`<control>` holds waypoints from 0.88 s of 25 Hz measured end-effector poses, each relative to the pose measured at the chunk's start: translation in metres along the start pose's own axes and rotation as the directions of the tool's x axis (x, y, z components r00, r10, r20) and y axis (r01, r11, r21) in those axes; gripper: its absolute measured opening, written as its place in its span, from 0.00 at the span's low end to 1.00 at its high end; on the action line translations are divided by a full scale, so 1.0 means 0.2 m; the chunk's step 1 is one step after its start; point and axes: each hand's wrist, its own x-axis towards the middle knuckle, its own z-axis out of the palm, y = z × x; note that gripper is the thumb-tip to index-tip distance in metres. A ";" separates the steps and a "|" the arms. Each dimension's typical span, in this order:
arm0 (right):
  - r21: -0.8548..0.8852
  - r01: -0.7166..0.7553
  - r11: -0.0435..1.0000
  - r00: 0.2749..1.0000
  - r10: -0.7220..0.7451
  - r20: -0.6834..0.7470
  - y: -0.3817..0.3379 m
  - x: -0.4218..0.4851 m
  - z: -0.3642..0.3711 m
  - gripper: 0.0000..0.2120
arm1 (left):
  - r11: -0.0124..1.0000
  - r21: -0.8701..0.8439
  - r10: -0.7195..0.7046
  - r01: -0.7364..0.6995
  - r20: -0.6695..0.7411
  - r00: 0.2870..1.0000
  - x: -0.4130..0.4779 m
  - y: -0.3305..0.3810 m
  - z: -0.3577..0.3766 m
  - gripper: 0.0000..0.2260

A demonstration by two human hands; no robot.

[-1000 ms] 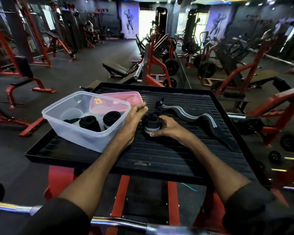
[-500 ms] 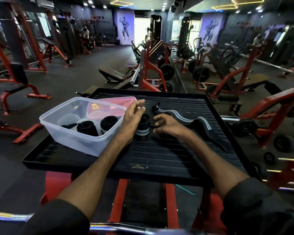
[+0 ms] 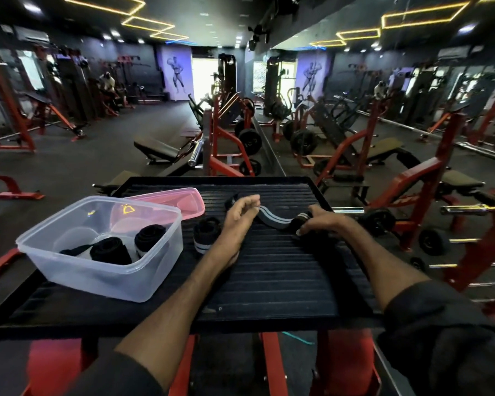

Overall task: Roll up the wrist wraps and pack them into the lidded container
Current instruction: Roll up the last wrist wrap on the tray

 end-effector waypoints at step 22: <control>0.573 0.134 0.809 0.751 -0.460 0.473 -0.09 -0.70 0.14 0.36 | 0.932 -0.108 -0.354 0.347 -0.051 0.934 0.08 -0.23 0.00 0.23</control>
